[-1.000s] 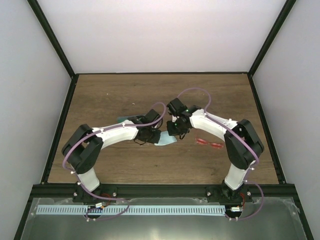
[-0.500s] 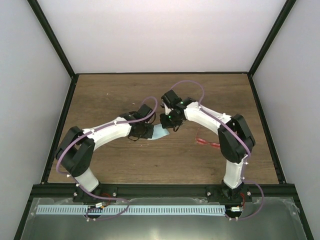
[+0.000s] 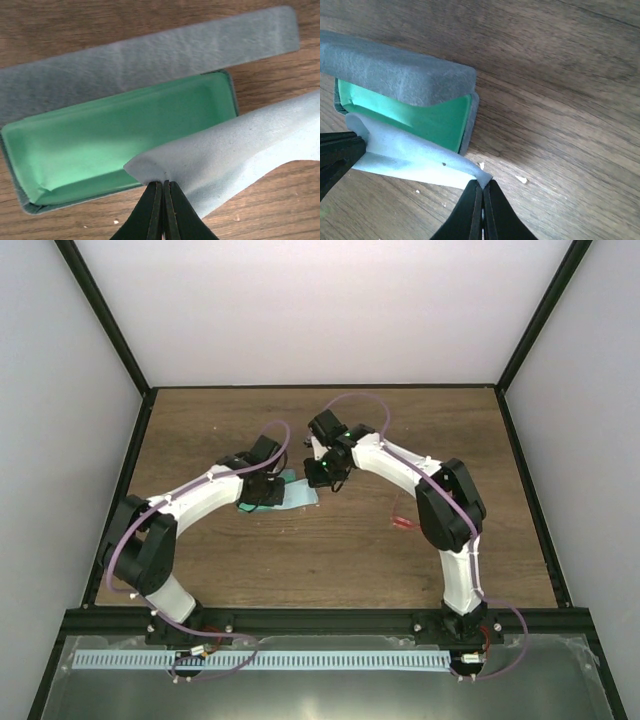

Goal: Organize the sunglasses
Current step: Place the glasses cleaning cloth in the sunglasses case.

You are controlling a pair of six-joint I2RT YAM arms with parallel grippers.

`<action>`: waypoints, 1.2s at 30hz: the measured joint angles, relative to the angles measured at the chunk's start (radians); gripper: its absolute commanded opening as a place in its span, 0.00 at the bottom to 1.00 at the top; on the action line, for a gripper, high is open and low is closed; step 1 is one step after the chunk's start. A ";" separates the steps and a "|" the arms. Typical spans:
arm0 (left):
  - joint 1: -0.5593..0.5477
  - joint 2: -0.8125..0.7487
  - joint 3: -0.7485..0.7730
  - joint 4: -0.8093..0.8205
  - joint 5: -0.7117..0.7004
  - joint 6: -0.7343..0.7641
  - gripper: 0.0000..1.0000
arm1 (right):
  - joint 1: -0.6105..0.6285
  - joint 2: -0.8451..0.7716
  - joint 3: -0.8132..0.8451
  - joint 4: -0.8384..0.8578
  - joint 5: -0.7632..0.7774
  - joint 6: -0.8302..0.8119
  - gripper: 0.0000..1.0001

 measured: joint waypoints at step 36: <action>0.219 -0.022 -0.021 -0.051 0.040 0.180 0.04 | 0.062 0.253 0.286 -0.064 -0.118 0.032 0.01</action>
